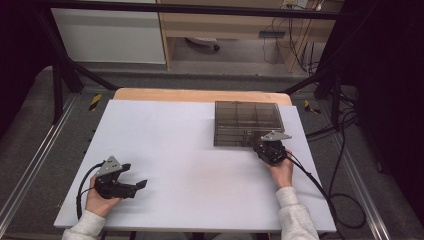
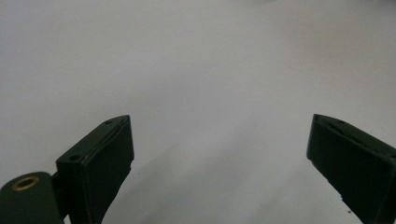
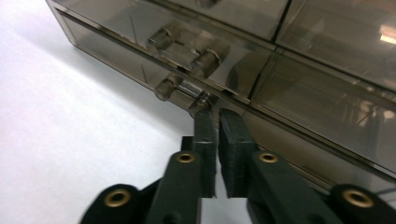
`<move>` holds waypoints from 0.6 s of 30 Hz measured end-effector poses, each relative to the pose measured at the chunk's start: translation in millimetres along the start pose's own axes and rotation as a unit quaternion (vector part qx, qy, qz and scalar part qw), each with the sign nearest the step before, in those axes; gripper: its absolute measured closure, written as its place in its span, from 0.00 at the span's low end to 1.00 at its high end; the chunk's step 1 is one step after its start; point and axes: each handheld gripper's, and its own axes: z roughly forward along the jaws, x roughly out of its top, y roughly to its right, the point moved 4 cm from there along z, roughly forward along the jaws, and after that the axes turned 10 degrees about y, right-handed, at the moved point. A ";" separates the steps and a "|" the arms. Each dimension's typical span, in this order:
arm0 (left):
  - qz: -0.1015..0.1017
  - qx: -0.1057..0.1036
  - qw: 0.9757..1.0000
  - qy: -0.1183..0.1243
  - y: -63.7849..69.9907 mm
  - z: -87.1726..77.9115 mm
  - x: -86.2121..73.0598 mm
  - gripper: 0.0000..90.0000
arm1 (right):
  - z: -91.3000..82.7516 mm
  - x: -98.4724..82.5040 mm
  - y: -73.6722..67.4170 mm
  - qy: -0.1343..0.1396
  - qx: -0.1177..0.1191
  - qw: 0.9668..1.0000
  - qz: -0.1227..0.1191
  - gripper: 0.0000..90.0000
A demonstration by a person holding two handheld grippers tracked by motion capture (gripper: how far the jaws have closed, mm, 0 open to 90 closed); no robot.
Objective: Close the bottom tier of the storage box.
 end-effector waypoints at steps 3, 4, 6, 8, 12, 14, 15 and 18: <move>0.001 0.000 1.000 -0.001 0.7 0.6 0.0 0.08 | -5.2 1.5 -1.8 0.005 0.003 1.000 0.000 0.85; 0.000 0.000 1.000 -0.001 0.7 0.7 0.0 0.08 | -7.4 1.8 -2.9 0.006 0.005 1.000 0.001 0.82; 0.000 0.000 1.000 -0.001 0.7 0.6 -0.1 0.08 | -10.6 1.8 -4.7 0.002 0.010 1.000 -0.001 0.75; 0.000 0.000 1.000 0.000 0.7 0.5 0.0 0.08 | -12.8 1.7 -6.3 0.003 0.012 1.000 -0.003 0.71; 0.000 0.000 1.000 -0.001 0.6 0.5 -0.1 0.08 | -16.9 2.1 -10.5 0.012 0.017 1.000 -0.006 0.55; 0.001 0.000 1.000 0.000 0.5 0.1 0.1 0.08 | -18.8 2.4 -12.0 0.013 0.020 1.000 -0.003 0.47; 0.000 0.000 1.000 0.000 0.6 -0.1 0.2 0.08 | -19.9 2.4 -13.0 0.013 0.026 1.000 0.002 0.43; 0.001 0.000 1.000 0.000 0.6 0.0 0.2 0.08 | -22.8 2.2 -15.7 0.011 0.033 0.999 0.007 0.31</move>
